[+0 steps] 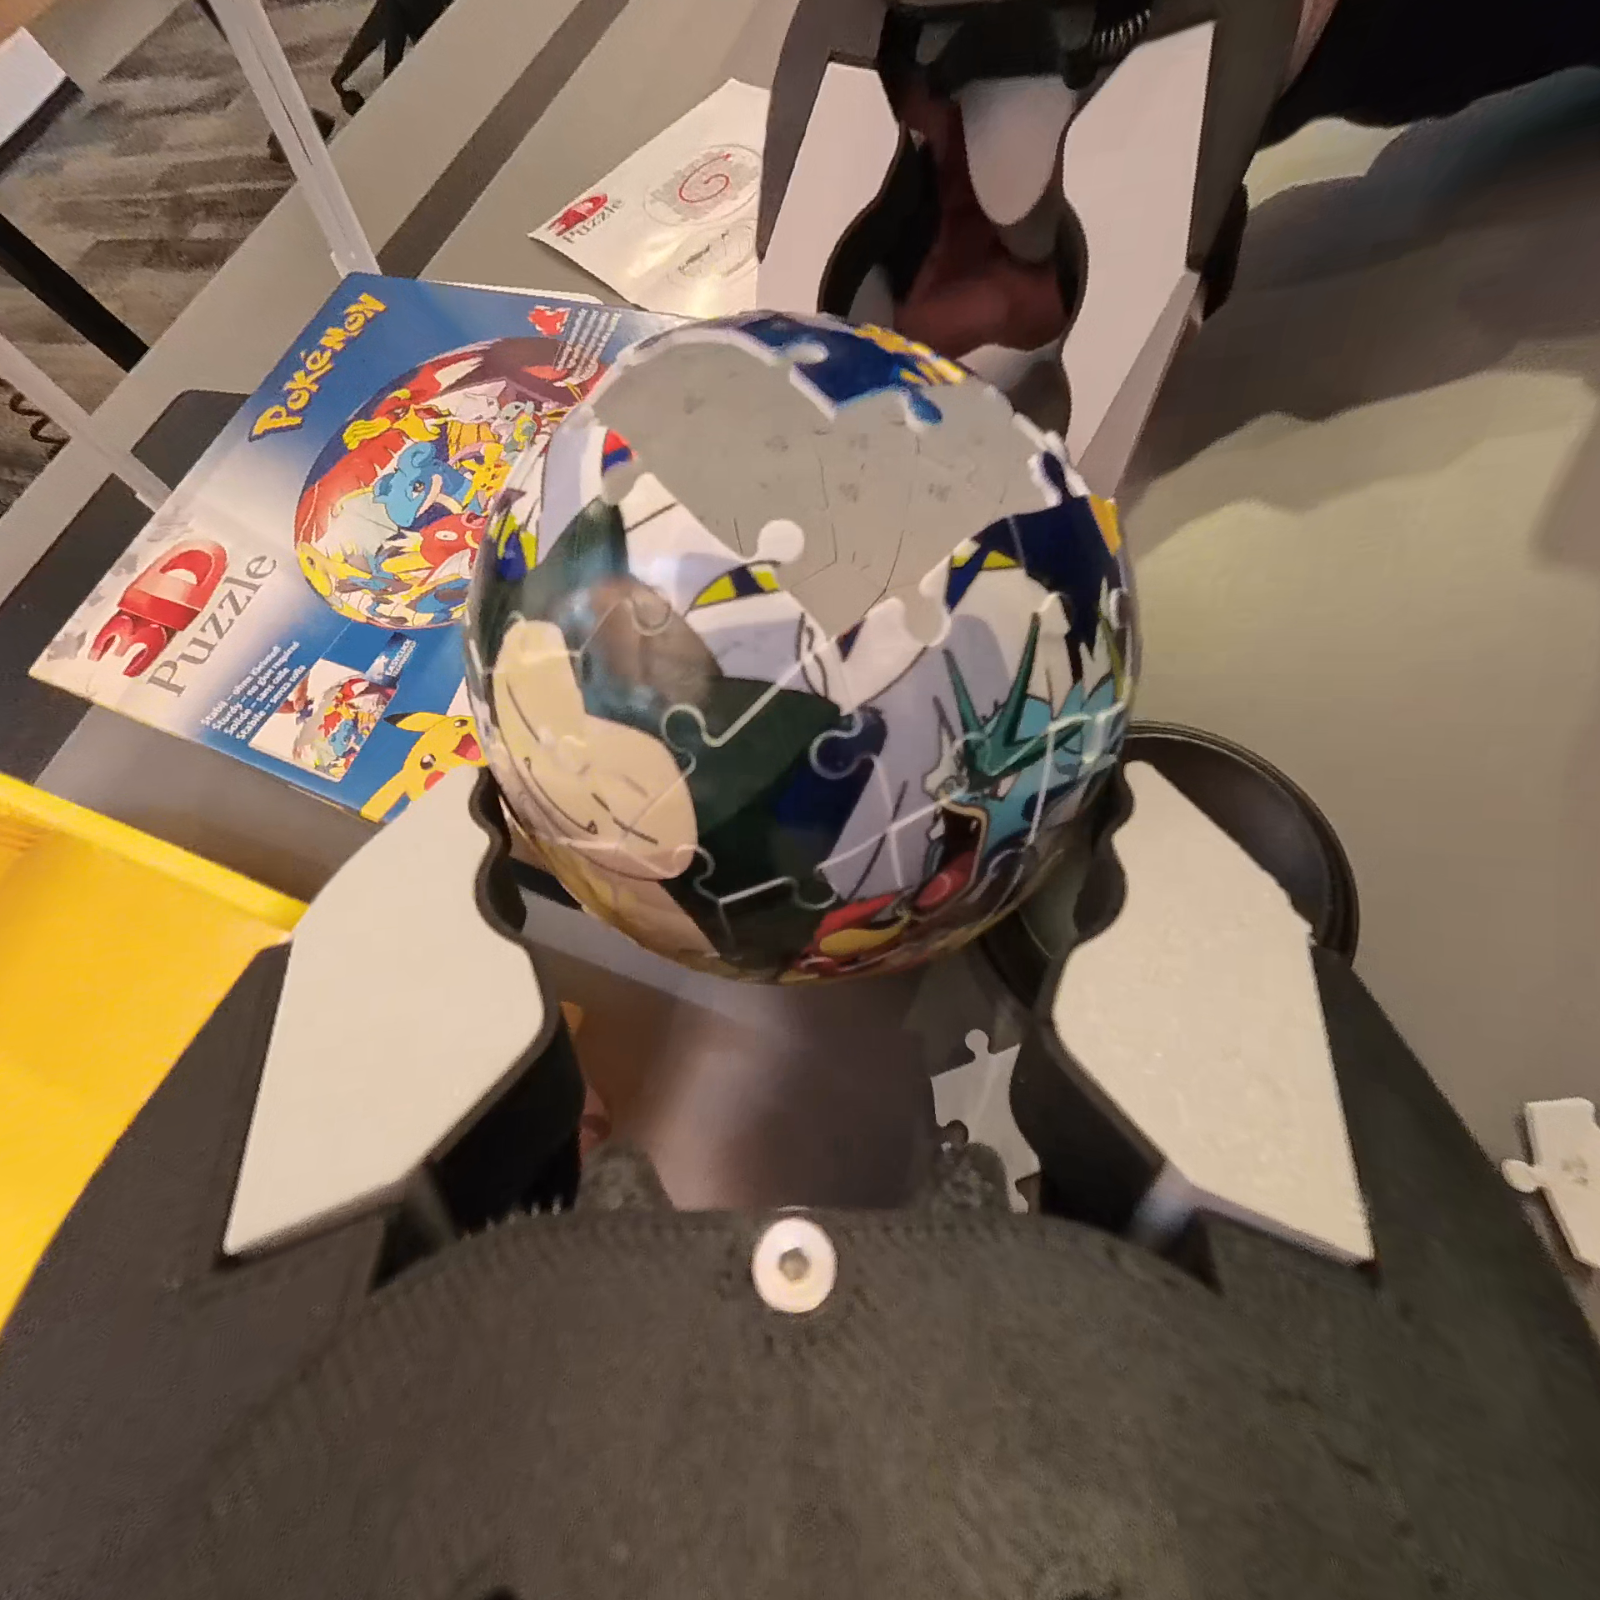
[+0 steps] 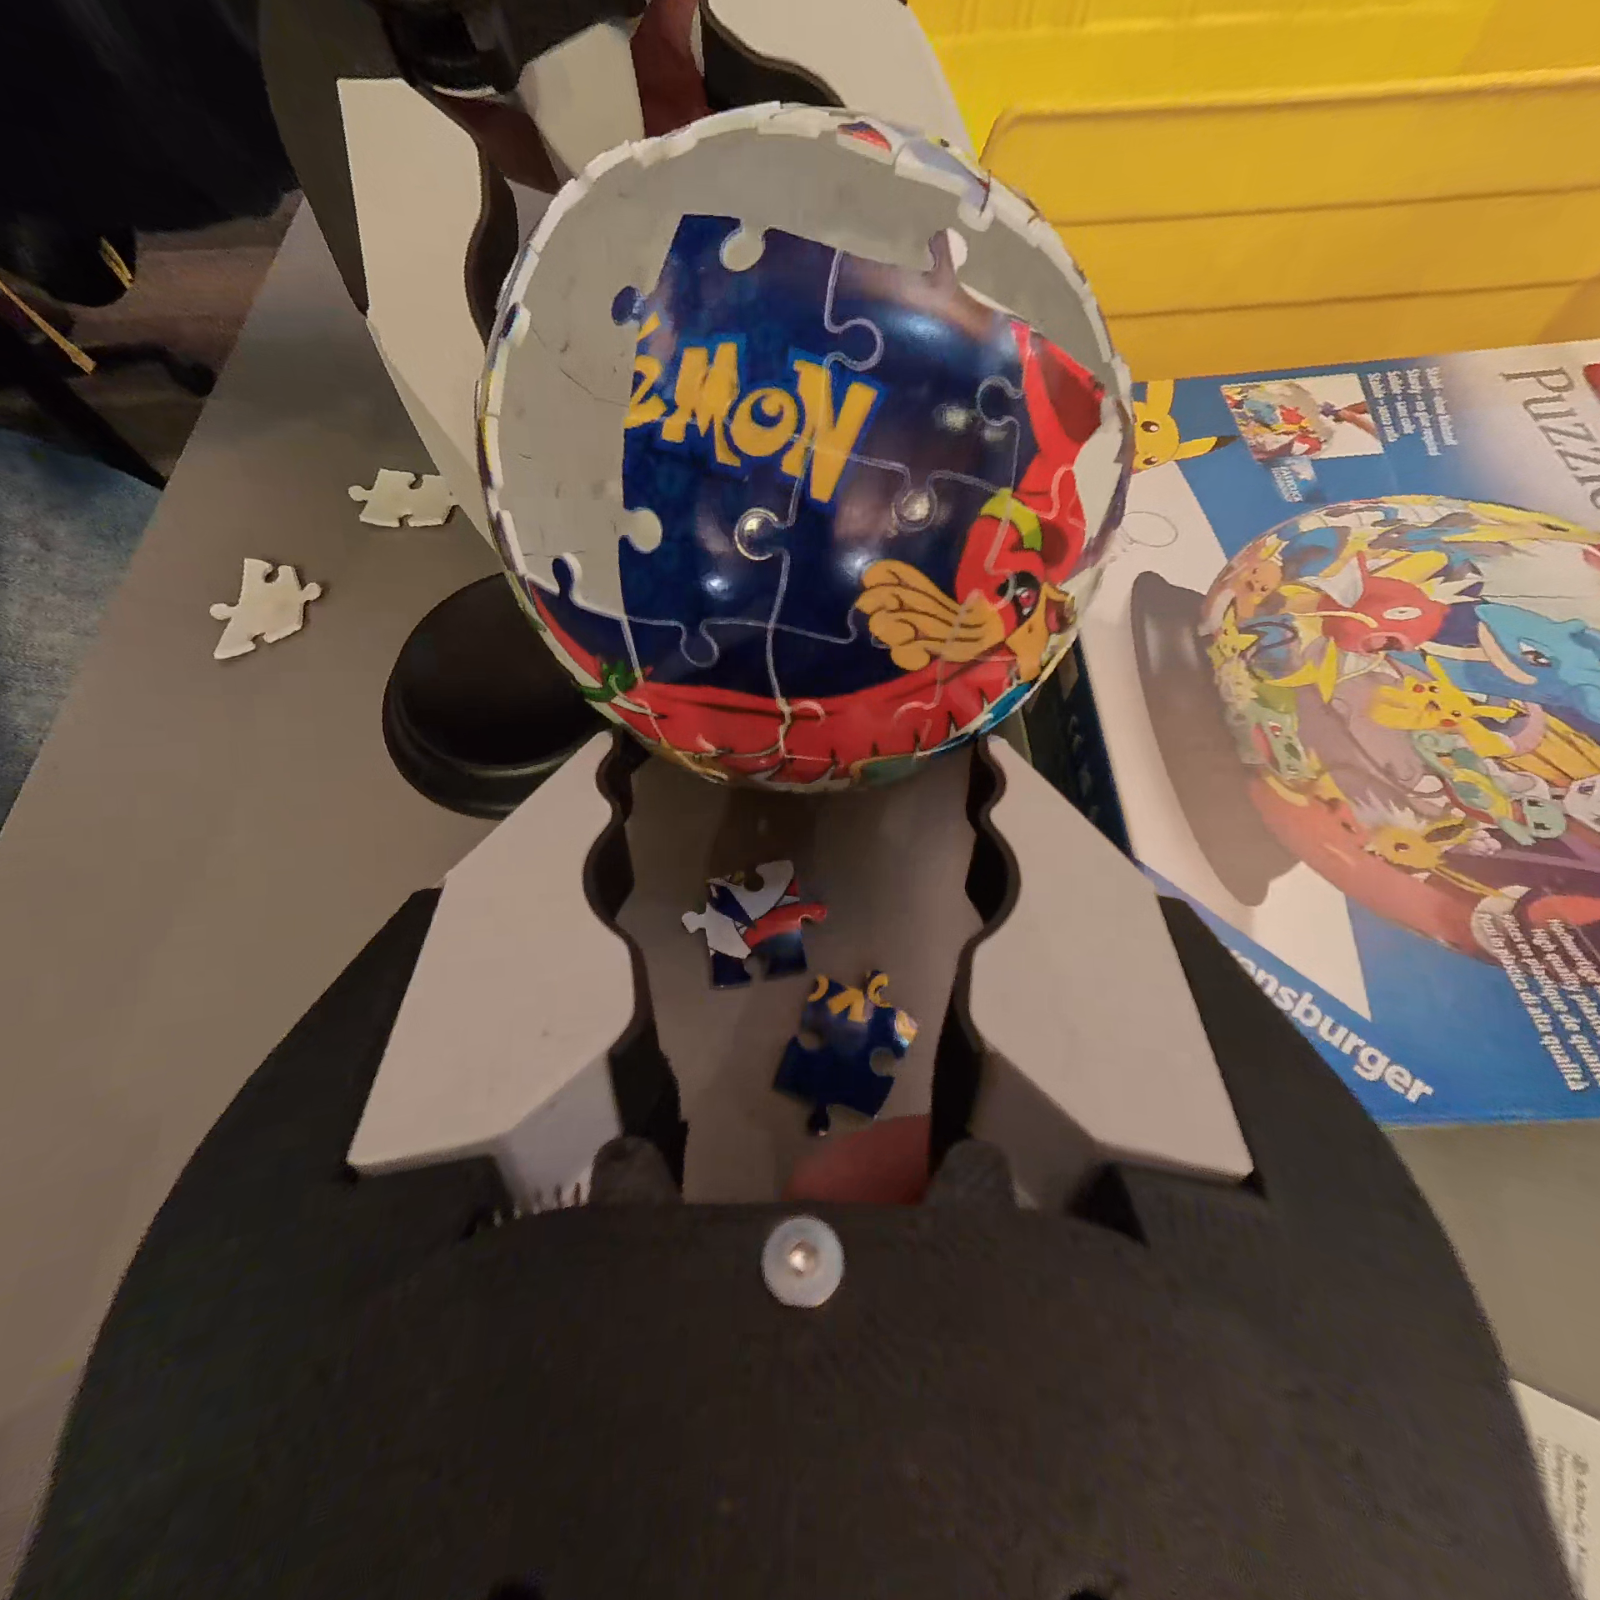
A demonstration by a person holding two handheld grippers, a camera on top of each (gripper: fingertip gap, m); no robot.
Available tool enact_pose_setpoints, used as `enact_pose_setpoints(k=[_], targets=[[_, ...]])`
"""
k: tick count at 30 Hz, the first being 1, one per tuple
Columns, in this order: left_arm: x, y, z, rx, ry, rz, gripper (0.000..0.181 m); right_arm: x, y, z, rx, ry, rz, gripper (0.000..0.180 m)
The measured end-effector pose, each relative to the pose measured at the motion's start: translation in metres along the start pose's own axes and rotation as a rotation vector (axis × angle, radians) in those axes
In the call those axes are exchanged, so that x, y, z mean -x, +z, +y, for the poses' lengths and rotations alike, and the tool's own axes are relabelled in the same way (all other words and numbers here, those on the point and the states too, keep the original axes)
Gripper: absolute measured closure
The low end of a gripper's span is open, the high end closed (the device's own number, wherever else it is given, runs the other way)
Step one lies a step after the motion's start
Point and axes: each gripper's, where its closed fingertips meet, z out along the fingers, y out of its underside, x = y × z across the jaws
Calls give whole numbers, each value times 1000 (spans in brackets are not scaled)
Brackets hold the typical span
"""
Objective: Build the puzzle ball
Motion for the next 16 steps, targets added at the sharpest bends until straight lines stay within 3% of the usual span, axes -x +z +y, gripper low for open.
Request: enact_pose_setpoints(k=[7, 16], targets=[[-8, -12, -20, -62, -109, 65, 56, 16, -18, -18, -46, 92, -71, 103], [-47, -32, -19, -6, -179, 150, 56, 64, -16, -12, 70, 139, -131, 103]])
